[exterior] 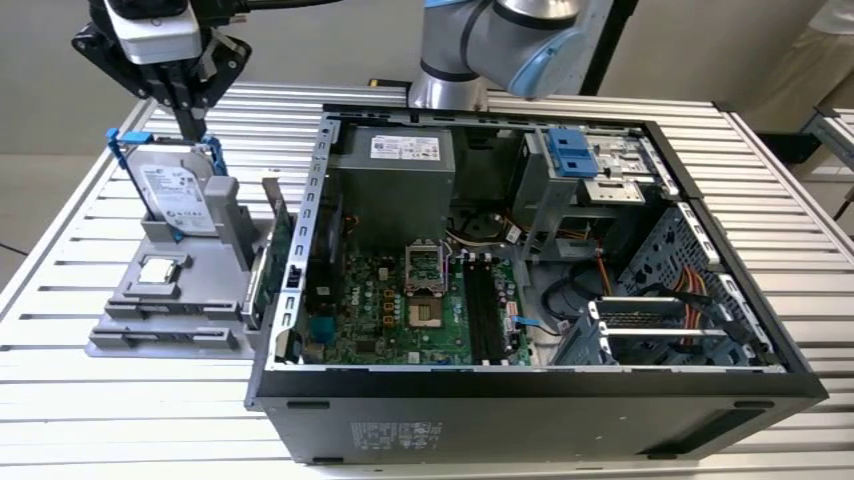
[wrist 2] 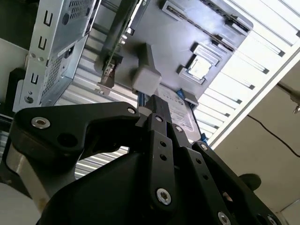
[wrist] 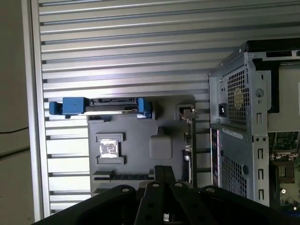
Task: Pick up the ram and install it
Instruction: 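Reach for the ram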
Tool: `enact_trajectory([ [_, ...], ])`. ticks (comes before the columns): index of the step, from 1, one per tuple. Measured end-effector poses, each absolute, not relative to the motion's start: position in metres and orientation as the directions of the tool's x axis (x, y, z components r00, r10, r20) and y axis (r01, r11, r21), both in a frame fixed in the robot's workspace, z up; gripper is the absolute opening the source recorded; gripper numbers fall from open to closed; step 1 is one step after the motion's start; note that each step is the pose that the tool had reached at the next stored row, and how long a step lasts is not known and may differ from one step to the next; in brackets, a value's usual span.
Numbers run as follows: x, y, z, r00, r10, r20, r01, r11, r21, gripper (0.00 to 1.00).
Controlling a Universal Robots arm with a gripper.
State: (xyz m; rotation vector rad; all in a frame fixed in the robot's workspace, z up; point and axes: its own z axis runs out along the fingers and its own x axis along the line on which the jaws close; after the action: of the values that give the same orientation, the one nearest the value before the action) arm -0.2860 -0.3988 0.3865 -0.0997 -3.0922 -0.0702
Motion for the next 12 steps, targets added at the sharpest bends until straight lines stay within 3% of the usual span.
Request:
enact_trajectory([
  [12,-0.304,-0.399,0.386,-0.999,0.021,0.039,0.023,0.999,0.044,0.0],
])
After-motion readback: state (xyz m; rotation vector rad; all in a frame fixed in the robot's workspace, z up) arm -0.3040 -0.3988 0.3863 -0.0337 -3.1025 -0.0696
